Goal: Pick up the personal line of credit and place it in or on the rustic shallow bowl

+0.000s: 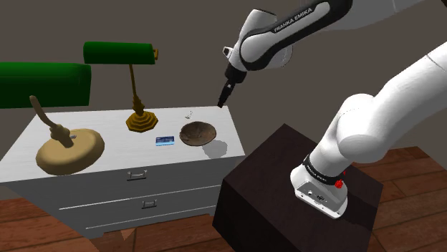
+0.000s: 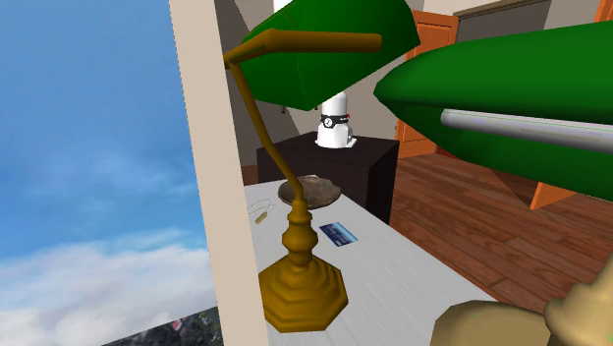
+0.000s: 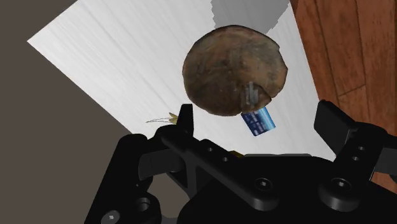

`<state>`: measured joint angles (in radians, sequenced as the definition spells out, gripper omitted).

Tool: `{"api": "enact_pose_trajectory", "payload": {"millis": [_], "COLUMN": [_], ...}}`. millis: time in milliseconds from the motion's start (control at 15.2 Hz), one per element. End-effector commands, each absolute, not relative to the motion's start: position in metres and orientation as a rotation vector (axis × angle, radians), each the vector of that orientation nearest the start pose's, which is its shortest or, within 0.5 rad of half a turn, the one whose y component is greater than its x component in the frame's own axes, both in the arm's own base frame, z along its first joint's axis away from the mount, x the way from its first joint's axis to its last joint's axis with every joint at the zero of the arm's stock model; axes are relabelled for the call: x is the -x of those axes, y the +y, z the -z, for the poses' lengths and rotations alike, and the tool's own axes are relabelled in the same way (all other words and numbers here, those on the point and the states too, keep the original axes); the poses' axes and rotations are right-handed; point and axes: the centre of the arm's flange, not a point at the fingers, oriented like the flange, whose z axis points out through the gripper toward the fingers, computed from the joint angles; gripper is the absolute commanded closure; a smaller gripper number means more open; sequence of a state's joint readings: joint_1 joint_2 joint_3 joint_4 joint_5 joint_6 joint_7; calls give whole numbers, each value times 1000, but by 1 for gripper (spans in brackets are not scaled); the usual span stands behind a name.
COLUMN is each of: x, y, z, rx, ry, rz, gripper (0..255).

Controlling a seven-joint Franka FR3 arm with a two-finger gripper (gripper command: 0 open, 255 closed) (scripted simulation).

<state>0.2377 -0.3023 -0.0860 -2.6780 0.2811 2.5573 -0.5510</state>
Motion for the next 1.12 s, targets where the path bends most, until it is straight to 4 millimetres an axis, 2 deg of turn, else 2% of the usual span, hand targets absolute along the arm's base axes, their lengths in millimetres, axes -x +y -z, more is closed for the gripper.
{"api": "enact_pose_trajectory", "payload": {"millis": [0,528,1056], "x": [-423,-469,-515], "y": [70,113,168], "z": [-328,-252,-184], "rx": [2850,2721,2571], "ry": [-764,-971,-1166], "rz": [357,497,629], "gripper": [0,0,0]}}
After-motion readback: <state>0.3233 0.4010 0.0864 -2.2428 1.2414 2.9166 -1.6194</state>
